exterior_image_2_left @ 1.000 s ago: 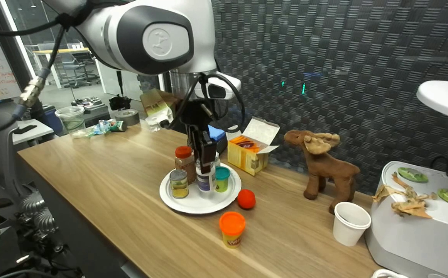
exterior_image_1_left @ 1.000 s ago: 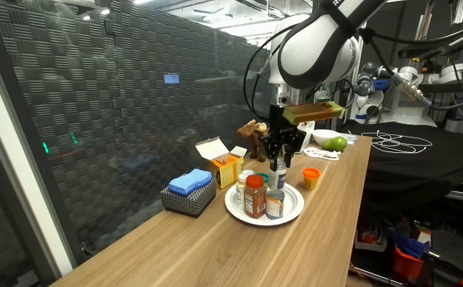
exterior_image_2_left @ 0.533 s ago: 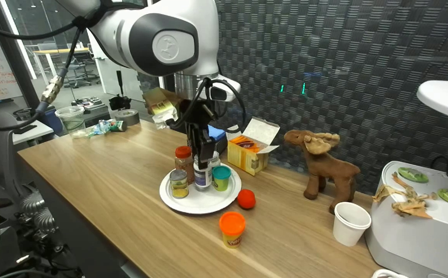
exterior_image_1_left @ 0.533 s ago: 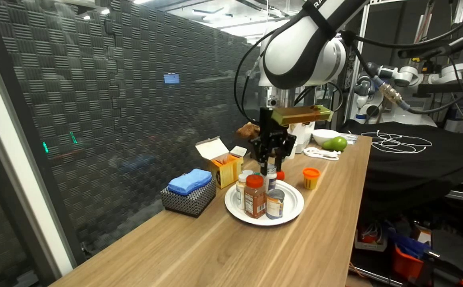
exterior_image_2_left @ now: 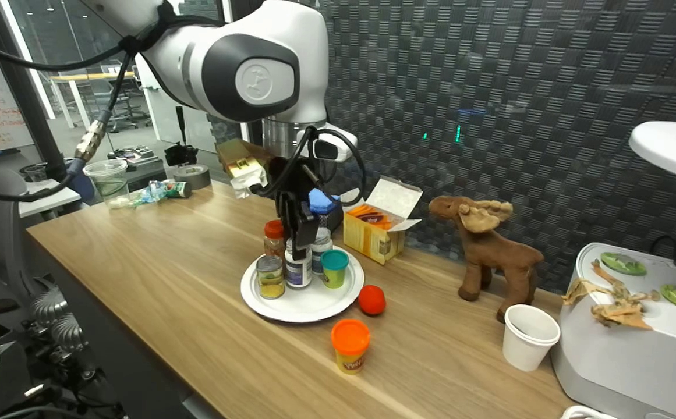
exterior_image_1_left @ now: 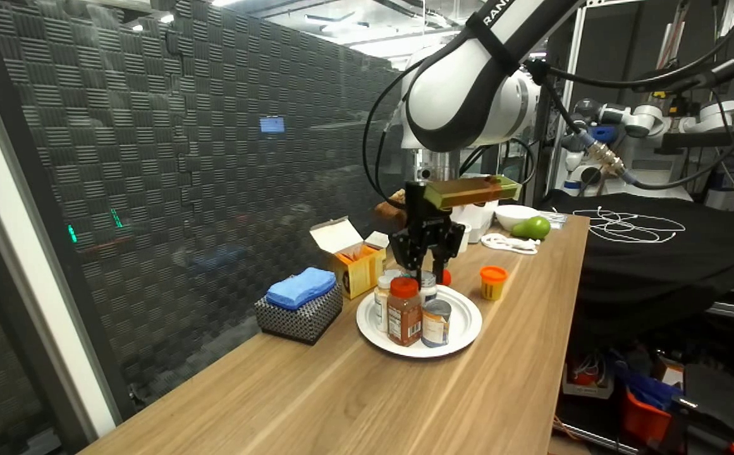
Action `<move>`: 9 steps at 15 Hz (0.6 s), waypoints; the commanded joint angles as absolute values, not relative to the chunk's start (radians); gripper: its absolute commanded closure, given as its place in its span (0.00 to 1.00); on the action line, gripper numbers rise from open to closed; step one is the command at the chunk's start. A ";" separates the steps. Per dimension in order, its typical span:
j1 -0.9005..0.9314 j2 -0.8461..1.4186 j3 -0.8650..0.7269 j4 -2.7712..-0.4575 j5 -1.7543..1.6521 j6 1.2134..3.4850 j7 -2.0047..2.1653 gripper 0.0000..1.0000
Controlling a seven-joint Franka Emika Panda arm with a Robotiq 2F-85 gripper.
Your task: Pick up the bottles from the table and put them on the white plate.
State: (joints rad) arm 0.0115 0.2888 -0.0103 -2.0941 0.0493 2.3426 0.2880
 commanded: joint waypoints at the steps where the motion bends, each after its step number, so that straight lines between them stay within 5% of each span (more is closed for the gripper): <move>1: 0.014 0.290 -0.011 -2.069 0.068 2.311 0.264 0.30; 3: 0.013 0.278 -0.013 -2.074 0.067 2.317 0.267 0.27; 7: 0.008 0.245 -0.022 -2.089 0.066 2.331 0.274 0.01; 9: 0.005 0.221 -0.029 -2.100 0.063 2.342 0.280 0.00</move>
State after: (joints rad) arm 0.0093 0.2710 -0.0196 -2.0891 0.0493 2.3405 0.2862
